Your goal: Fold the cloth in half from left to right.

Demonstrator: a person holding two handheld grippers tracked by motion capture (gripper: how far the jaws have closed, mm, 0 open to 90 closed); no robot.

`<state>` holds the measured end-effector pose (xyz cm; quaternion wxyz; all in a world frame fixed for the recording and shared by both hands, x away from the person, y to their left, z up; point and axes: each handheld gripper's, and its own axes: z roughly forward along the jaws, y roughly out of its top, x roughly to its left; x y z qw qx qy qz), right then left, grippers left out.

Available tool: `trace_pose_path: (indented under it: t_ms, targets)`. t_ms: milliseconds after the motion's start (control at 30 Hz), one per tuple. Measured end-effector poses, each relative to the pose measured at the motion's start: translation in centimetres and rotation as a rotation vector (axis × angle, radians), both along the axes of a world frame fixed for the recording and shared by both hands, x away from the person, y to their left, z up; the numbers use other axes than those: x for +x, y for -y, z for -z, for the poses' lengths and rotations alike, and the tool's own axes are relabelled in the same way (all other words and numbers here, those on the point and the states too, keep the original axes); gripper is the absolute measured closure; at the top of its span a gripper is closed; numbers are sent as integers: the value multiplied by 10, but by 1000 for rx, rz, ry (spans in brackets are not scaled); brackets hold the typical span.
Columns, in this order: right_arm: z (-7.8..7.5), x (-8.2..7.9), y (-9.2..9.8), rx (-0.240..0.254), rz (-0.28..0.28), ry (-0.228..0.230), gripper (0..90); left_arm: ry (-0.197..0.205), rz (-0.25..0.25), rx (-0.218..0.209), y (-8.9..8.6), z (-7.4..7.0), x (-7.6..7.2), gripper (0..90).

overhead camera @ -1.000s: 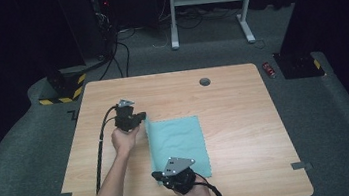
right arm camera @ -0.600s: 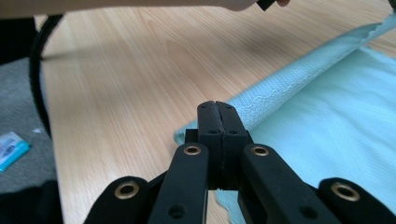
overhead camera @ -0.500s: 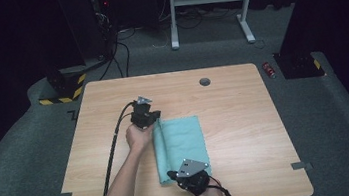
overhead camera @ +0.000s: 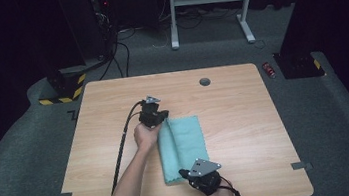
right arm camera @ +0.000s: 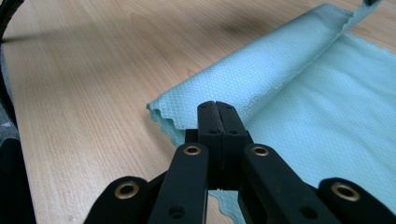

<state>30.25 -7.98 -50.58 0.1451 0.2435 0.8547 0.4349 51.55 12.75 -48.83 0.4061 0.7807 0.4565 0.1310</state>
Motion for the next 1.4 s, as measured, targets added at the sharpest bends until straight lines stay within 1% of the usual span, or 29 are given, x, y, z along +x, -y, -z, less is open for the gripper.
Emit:
trace_pose_path:
  t_ms: [67, 133, 233, 267, 333, 367, 467, 500, 600, 667, 767, 967, 1100, 1200, 1333, 1400]
  targets:
    - [0, 1, 4, 9, 9, -6, 900, 1, 2, -9, 1, -1, 1, 900]
    - [-1, 1, 8, 16, 15, -12, 900, -2, 11, -8, 4, -1, 2, 900]
    - [-2, 4, 16, 36, 18, -35, 900, 2, 45, 1, 14, -6, 4, 900]
    - [-2, 4, 19, 37, 24, -33, 900, 7, 58, 6, 17, -7, 4, 900]
    - [-2, 4, 25, 40, 34, -39, 900, 10, 66, -2, 21, -8, 4, 900]
    - [-2, 4, 27, 41, 40, -44, 900, 7, 70, 3, 22, -8, 4, 900]
    - [-2, 3, 34, 35, 56, -46, 900, -10, 70, -4, 25, -5, 7, 900]
    - [-2, 4, 36, 31, 55, -39, 900, -12, 71, -5, 26, -4, 8, 900]
    - [-2, 2, 43, 29, 71, -41, 900, -11, 82, -2, 33, -4, 9, 900]
    - [-1, 1, 46, 28, 80, -45, 900, -5, 95, 6, 38, -6, 10, 900]
    - [-1, 1, 51, 24, 88, -44, 900, 5, 110, 5, 48, -7, 11, 900]
    - [1, -3, 59, 18, 103, -50, 900, -4, 134, 18, 64, -2, 13, 900]
    - [2, -4, 65, 20, 114, -54, 900, -4, 142, 17, 72, 0, 12, 900]
    - [5, -4, 71, 20, 126, -65, 900, -4, 153, 36, 77, 3, 13, 900]
    - [7, -6, 73, 9, 128, -68, 900, -10, 161, 30, 81, 6, 13, 900]
    - [8, -6, 73, 11, 131, -71, 900, -7, 161, 26, 84, 7, 13, 900]
